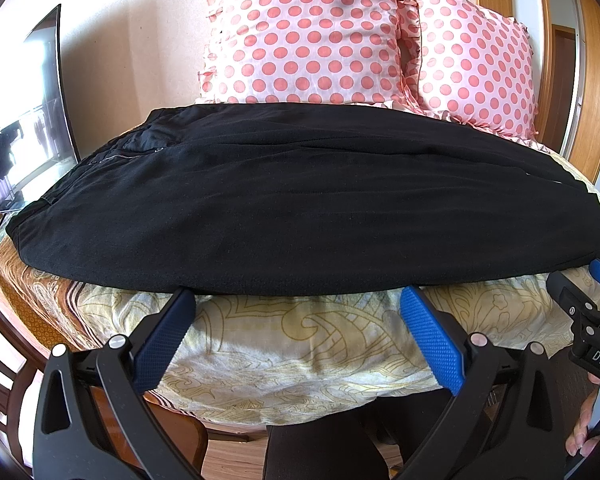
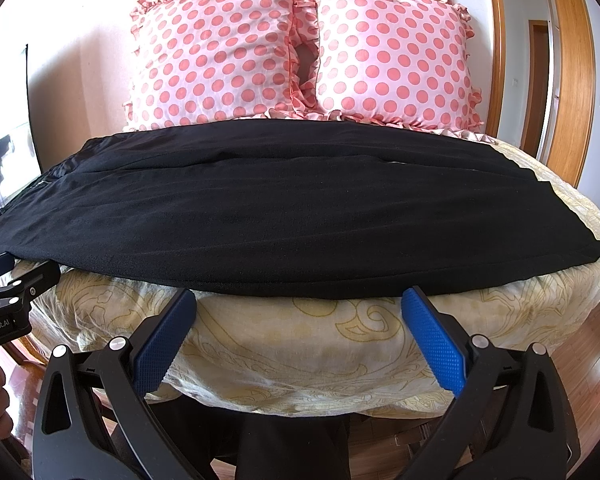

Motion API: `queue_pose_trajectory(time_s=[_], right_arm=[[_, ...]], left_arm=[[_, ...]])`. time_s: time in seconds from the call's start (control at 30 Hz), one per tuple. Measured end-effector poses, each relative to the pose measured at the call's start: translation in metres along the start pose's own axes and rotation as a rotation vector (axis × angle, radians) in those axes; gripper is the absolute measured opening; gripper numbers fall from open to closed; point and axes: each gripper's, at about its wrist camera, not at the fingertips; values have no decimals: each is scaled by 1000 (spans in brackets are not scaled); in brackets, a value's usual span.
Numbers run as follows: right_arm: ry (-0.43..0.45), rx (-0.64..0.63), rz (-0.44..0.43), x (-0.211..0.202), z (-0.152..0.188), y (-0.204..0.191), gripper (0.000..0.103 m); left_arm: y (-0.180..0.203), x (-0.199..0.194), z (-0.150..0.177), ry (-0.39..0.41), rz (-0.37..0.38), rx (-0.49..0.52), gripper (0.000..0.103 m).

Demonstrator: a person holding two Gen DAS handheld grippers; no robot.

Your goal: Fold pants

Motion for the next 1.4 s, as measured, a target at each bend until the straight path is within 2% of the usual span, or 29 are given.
queue_pose_trajectory(time_s=[0.2, 0.3, 0.37, 0.43, 0.5, 0.6, 0.7, 0.8, 0.83, 0.9, 0.97, 1.03, 1.2, 1.27, 1.4], right_arm=[[25, -24, -50, -2, 1, 8, 102], [35, -57, -123, -5, 2, 16, 102], [5, -80, -193, -9, -2, 26, 102], [1, -66, -236, -18, -11, 43, 102], [33, -43, -223, -29, -27, 61, 102], [55, 8, -177, -34, -67, 96, 102], [25, 93, -129, -16, -117, 140, 102], [-32, 191, -69, 27, -169, 172, 102], [-55, 219, -21, 48, -189, 184, 102], [-86, 255, 46, 81, -215, 203, 102], [-118, 301, 154, 122, -238, 229, 102], [-148, 357, 242, 160, -256, 252, 101], [-241, 518, 380, 243, -274, 300, 86], [-261, 560, 421, 266, -275, 311, 78], [-282, 586, 543, 297, -277, 320, 76]], left_arm=[[-3, 0, -6, -21, 7, 1, 101], [-3, 1, -7, -29, 19, 16, 101], [-6, -3, -5, -33, 35, 23, 101], [-6, -14, -3, -19, 20, 45, 101], [-2, -27, -8, 27, -11, 96, 101], [0, -44, -29, 106, -44, 140, 101], [-3, -45, -55, 158, -44, 117, 101], [-4, -30, -81, 175, -80, 85, 101], [-3, -25, -88, 173, -84, 77, 101], [-2, -13, -99, 160, -61, 53, 101], [-1, -1, -108, 142, -34, 34, 101], [0, 11, -115, 128, -24, 27, 101], [1, 34, -128, 109, -16, 35, 101], [-1, 41, -130, 101, -18, 34, 101], [-8, 56, -132, 74, -15, 17, 101]])
Point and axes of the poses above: each gripper's, at about its wrist camera, not at the fingertips, and x roughly the way its jaws point, y to its right, z to its underside, and after that the axes turned 6 degrees about x, right-handed
